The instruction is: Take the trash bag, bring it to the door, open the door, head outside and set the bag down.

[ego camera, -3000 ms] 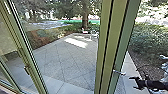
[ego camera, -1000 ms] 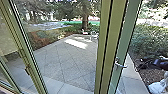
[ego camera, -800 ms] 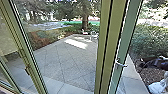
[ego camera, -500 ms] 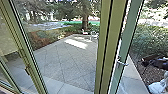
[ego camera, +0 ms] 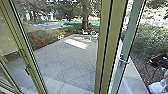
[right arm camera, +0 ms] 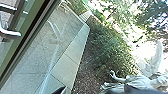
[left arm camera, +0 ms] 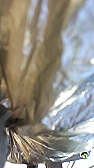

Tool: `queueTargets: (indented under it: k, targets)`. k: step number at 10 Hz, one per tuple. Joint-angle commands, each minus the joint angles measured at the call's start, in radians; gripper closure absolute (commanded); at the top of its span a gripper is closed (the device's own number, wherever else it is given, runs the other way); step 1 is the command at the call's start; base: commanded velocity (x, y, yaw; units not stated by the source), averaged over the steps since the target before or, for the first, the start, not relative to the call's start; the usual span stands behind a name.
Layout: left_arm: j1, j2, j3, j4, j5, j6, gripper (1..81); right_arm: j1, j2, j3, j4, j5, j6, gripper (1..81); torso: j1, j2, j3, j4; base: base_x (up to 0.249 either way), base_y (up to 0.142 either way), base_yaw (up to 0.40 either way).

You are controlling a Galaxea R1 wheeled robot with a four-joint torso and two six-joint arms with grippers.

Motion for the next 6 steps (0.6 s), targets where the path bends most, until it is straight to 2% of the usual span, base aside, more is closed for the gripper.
queueTargets:
  k: [1,2,4,5,6]
  targets:
    - [-0.026,-0.002,0.003,-0.004,0.07,-0.015,81.1,0.134,-0.049,-0.084,-0.011,-0.122,-0.073,1.0,0.0,0.0,0.0,0.0,0.0,0.0,0.0]
    - [-0.026,-0.001,0.003,-0.004,0.07,-0.016,81.1,0.114,-0.06,-0.112,0.009,-0.115,-0.083,1.0,0.0,0.0,0.0,0.0,0.0,0.0,0.0]
    - [-0.026,-0.002,0.003,-0.004,0.076,-0.018,81.1,0.086,-0.068,-0.147,0.003,-0.089,-0.083,1.0,0.0,0.0,0.0,0.0,0.0,0.0,0.0]
    - [-0.025,-0.002,0.003,-0.004,0.076,-0.025,81.1,0.08,-0.069,-0.158,0.006,-0.073,-0.083,1.0,0.0,0.0,0.0,-0.07,0.0,0.0,0.0]
    - [-0.023,-0.005,0.002,-0.004,0.077,-0.027,81.1,0.066,-0.077,-0.176,0.006,-0.047,-0.082,1.0,0.0,0.0,0.0,-0.098,0.0,0.0,0.0]
